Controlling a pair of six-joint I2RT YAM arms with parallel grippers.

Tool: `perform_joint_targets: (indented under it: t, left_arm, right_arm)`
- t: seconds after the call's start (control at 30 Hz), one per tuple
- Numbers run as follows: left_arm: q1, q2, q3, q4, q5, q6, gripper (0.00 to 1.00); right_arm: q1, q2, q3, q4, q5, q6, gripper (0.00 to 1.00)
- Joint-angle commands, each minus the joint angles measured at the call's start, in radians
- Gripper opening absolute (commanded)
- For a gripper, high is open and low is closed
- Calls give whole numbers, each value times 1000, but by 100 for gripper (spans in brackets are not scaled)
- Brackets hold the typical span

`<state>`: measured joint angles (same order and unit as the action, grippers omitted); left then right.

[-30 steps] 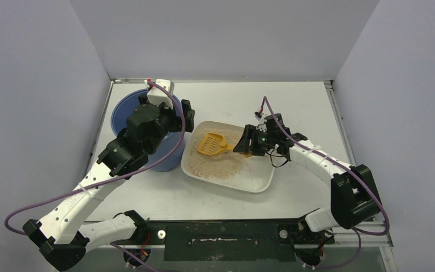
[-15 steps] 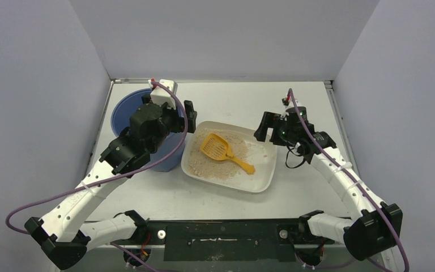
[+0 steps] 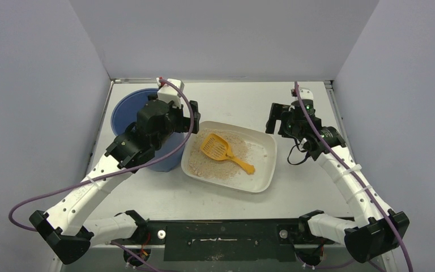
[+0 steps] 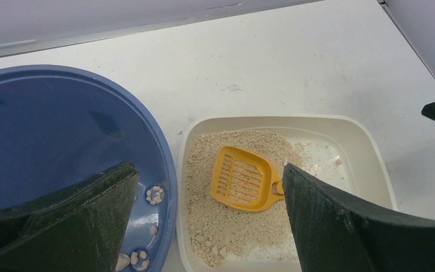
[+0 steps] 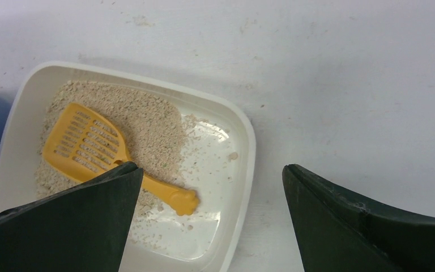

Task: Clean the litter box

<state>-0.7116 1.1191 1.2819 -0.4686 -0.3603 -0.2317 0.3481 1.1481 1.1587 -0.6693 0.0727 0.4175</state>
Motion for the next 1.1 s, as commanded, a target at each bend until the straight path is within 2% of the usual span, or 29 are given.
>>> perform_joint_targets:
  t: [0.0, 0.1, 0.27, 0.4, 0.63, 0.87, 1.07]
  left_arm:
    - [4, 18, 74, -1, 25, 0, 97]
    - [4, 34, 90, -4, 35, 1, 97]
    - [4, 76, 113, -13, 69, -18, 97]
    - [0, 104, 123, -18, 112, -40, 97]
    - [-39, 184, 154, -81, 170, -66, 97]
    - [-159, 237, 144, -89, 72, -103, 97]
    - [-218, 202, 5, -23, -6, -167, 97]
  right_arm:
    - [3, 29, 98, -64, 201, -48, 100]
    - [24, 44, 126, -66, 309, -47, 100]
    - [155, 112, 218, -92, 447, -37, 100]
    - [234, 111, 217, -47, 542, -26, 100]
    - [244, 101, 181, -45, 567, 62, 100]
    - [243, 22, 64, -15, 494, 13, 100]
    - [242, -52, -37, 41, 407, 2, 100]
